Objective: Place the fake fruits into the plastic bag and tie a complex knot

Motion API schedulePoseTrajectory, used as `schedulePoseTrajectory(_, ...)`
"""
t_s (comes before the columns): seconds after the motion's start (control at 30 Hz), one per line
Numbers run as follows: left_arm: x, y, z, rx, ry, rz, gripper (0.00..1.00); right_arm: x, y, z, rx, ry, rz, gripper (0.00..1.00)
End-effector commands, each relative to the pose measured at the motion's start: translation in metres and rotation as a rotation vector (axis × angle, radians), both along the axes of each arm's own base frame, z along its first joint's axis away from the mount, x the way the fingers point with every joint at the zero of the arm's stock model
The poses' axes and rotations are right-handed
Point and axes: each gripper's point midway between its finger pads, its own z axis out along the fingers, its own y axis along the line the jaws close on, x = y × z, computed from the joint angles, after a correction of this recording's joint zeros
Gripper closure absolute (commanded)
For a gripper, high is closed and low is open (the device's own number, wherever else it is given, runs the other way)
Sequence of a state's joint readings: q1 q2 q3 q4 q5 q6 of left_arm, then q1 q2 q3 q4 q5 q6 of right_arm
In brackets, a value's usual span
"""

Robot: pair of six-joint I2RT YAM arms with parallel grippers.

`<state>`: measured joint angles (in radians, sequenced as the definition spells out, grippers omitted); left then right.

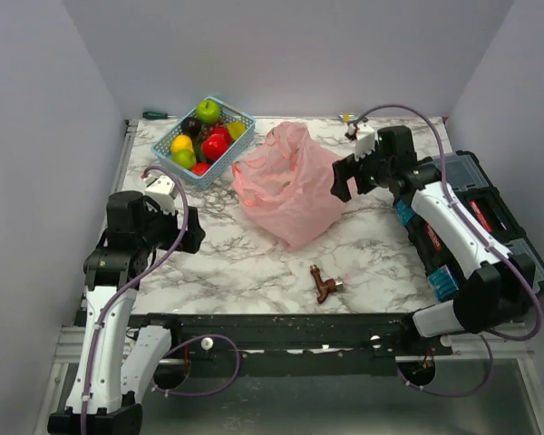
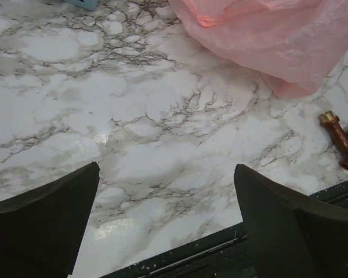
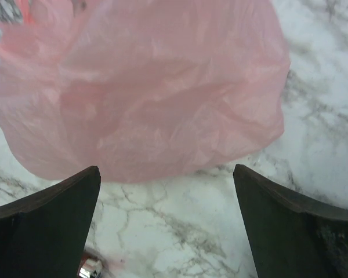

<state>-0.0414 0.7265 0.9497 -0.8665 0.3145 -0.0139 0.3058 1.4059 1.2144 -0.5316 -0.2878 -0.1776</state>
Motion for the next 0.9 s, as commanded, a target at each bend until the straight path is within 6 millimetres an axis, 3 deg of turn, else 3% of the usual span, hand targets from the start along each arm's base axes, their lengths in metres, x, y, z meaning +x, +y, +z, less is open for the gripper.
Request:
schedulePoseTrajectory(0.0, 0.02, -0.017, 0.013, -0.105, -0.04, -0.028, 0.01, 0.038, 0.026, 0.052, 0.085, -0.105, 0.043, 0.0)
schedulePoseTrajectory(0.17, 0.058, -0.028, 0.028, -0.181, -0.08, -0.028, 0.01, 0.081, 0.059, 0.09, 0.134, -0.201, 0.039, 0.0)
schedulePoseTrajectory(0.33, 0.1, -0.044, 0.031, -0.224, -0.077, -0.042, 0.01, 0.12, 0.092, 0.091, 0.119, -0.244, 0.054, 0.0)
schedulePoseTrajectory(0.5, 0.135, -0.056, 0.026, -0.226, -0.061, -0.027, 0.01, 0.146, 0.115, 0.058, 0.082, -0.231, 0.048, 0.0)
schedulePoseTrajectory(0.7, 0.162, -0.067, 0.008, -0.265, 0.007, -0.014, 0.01, 0.162, 0.121, 0.001, 0.009, -0.168, 0.055, 0.0)
schedulePoseTrajectory(0.77, 0.165, -0.07, 0.008, -0.273, 0.018, -0.025, 0.01, 0.159, 0.122, -0.015, -0.006, -0.126, 0.071, 0.09)
schedulePoseTrajectory(0.87, 0.163, -0.073, 0.01, -0.269, 0.004, -0.068, 0.01, 0.147, 0.126, -0.024, 0.009, -0.083, 0.109, 0.36)
